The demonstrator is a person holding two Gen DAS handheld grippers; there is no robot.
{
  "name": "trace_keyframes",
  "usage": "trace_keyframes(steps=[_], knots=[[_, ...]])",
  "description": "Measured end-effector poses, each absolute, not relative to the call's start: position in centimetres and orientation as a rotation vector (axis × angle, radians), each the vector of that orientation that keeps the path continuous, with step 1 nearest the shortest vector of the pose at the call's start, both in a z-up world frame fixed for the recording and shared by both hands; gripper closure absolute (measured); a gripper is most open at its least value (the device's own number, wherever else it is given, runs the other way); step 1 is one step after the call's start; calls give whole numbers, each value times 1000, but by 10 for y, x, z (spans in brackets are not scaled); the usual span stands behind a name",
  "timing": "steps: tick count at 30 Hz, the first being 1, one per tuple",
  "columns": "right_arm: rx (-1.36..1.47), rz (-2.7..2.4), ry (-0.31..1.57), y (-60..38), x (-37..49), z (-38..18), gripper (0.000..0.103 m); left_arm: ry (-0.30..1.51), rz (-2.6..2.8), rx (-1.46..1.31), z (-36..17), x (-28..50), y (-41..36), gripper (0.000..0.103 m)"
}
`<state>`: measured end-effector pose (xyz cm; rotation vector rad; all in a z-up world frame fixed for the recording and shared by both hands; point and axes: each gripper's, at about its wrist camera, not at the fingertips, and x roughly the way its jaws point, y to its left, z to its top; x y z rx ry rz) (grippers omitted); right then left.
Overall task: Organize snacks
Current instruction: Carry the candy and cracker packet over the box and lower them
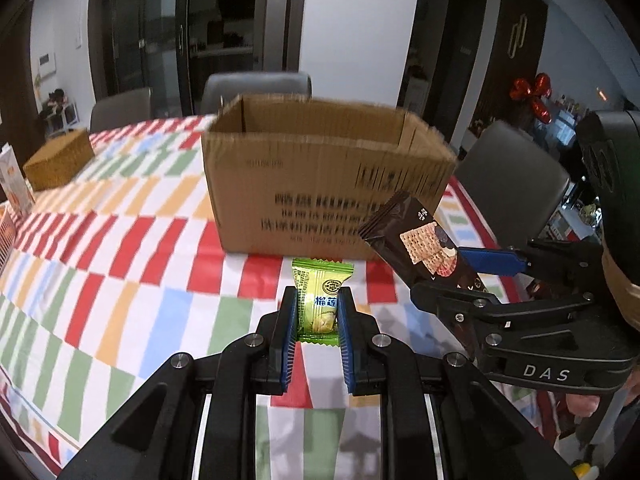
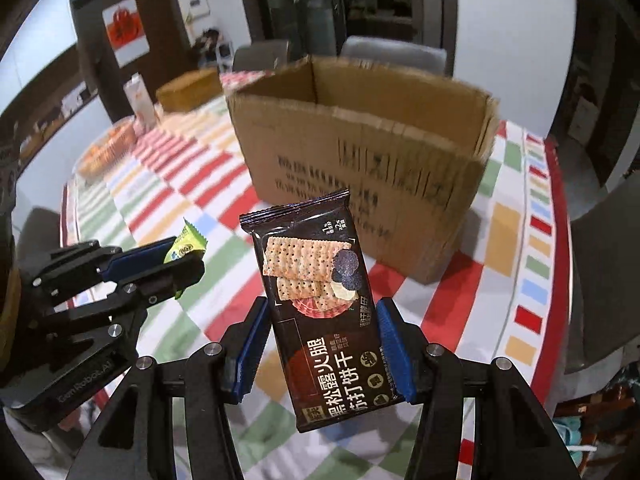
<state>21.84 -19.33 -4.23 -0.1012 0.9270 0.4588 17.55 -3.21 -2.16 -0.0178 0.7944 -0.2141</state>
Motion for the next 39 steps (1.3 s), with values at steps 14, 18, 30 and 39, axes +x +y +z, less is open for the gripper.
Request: trace_keyframes(steps=[14,18,30,39], knots=[[5,371,690,-197,213,30,48,625,-239,-7,37,186,-24,83],[32,354,655,-200,219,44,48,580,-243,1,53,195,-23,83],[22,305,611,-198,246,72,48,531,-265,22,83,231,-16,83],[-43,267,645,-189,280,75,48,572,-290,34,87,272,-16,83]])
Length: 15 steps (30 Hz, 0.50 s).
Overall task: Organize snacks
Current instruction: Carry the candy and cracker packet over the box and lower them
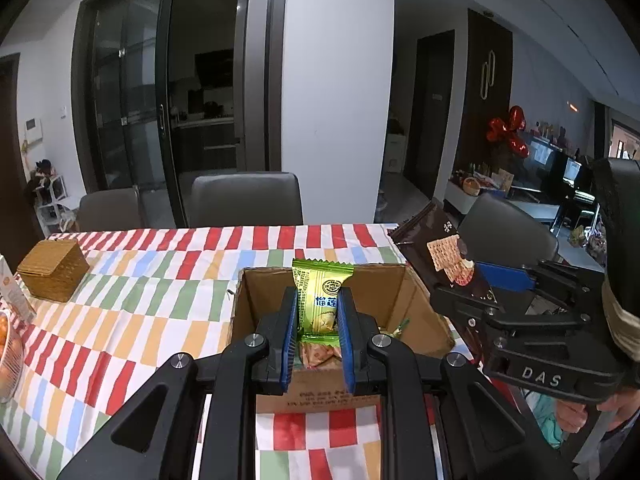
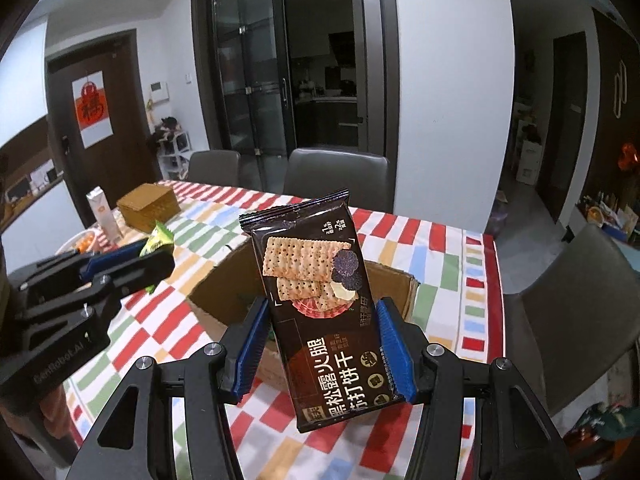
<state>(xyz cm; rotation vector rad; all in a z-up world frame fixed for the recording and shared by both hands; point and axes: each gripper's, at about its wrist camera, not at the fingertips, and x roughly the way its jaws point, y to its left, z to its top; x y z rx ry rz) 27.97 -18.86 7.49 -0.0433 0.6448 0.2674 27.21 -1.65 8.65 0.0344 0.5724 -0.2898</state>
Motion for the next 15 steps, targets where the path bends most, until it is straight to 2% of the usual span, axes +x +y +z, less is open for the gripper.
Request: trace_keyframes(steps=[15], knots=[[-45,234,763,-183,331,37,48,723,-324,51,50,335,-26,83]])
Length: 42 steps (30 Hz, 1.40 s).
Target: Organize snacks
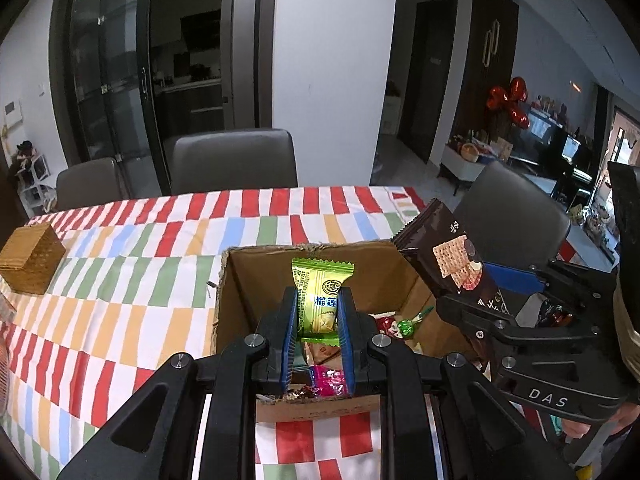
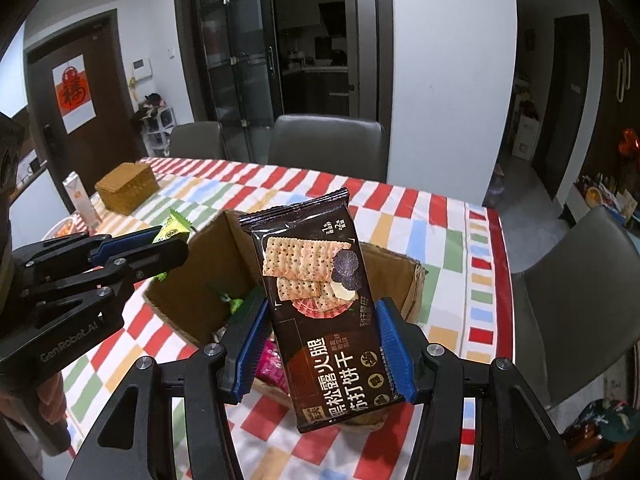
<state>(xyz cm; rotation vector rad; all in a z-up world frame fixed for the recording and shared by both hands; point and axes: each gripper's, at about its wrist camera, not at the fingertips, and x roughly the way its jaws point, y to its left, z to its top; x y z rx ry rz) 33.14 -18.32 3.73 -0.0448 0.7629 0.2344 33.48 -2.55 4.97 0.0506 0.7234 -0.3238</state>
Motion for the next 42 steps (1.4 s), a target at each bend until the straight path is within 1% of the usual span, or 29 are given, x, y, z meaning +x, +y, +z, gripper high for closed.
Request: trace_keyframes(steps=[9,11,12,13,15,19,22,24,26,27,29,31,34,38,42], knots=[[-52,224,796,-182,358,19,48,796,-319,34,27,365,-25,82],[-57,220,802,-180,361,16,48,794,-281,46,24,367,-24,68],[-74,194,788,-178,360,15,47,787,-261,56,23,367,-24,52],[-88,174,779,-177,361,15,45,781,-252,63,22,366,-23,48],[-102,155,782,-177,359,14,44,778,-241,75,22,361,-22,48],[-94,142,785,-178,351,13,42,760,-219,61,26,348,-16,42],[-97,127,753,-179,338,18,36,731,-194,61,34,333,-13,36],[-96,113,726,-179,328,24,33,720,-184,65,38,323,-11,35],[-91,99,690,-180,313,30,27,700,-177,74,44,311,-12,33],[-89,95,680,-181,309,32,26,684,-168,81,48,302,-12,29],[-87,85,649,-182,293,38,23,653,-152,92,52,289,-11,26],[-83,74,629,-184,279,42,19,623,-141,107,58,272,-11,20],[-69,70,606,-187,257,46,17,587,-137,119,64,249,-12,16],[-53,60,566,-190,225,51,12,563,-129,118,68,221,-12,11],[-50,48,536,-192,195,52,11,548,-123,115,68,196,-13,9]])
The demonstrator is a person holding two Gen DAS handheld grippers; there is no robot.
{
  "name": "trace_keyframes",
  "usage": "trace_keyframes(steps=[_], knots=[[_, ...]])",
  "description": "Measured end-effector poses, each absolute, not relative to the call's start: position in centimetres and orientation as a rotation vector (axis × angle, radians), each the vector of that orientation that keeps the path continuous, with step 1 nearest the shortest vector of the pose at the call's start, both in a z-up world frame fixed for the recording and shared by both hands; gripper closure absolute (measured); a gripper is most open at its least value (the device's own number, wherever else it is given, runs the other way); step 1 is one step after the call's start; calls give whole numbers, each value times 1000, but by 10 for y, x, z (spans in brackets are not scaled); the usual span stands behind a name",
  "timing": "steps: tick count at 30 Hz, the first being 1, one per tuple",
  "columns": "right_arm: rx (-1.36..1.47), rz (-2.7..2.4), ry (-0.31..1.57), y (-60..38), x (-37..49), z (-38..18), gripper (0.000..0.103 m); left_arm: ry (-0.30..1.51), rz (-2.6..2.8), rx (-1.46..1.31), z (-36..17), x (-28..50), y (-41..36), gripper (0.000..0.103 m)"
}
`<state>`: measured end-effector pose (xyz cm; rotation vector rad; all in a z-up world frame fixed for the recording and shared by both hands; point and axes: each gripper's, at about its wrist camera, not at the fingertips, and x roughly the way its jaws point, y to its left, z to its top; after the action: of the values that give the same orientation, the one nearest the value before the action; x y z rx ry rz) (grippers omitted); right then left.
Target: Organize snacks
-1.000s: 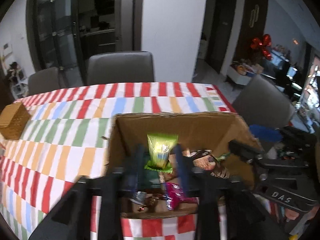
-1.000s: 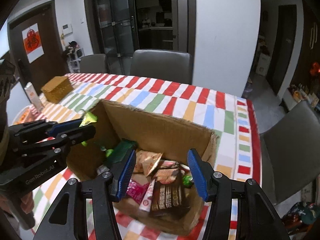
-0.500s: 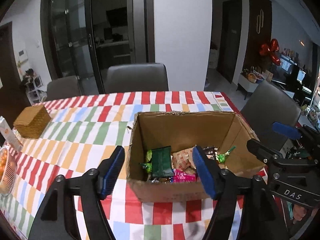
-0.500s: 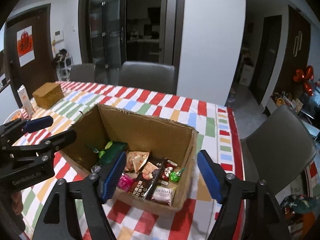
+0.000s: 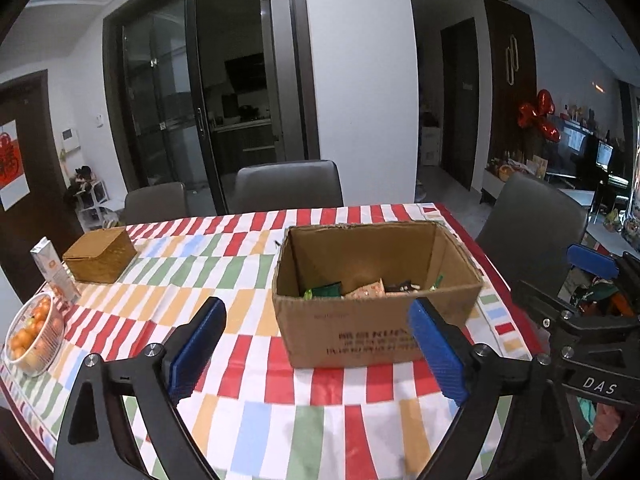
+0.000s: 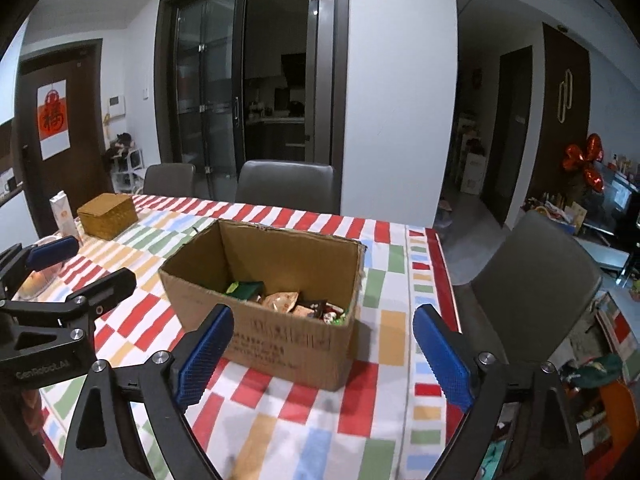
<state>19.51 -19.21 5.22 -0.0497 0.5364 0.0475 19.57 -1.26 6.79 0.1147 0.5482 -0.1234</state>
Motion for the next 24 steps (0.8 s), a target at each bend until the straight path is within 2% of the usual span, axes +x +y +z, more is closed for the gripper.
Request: trace_keyframes(steps=[24], knots=[[-46,28,496,-191,101,38,11,508,-117,99,55,109,-9,6]])
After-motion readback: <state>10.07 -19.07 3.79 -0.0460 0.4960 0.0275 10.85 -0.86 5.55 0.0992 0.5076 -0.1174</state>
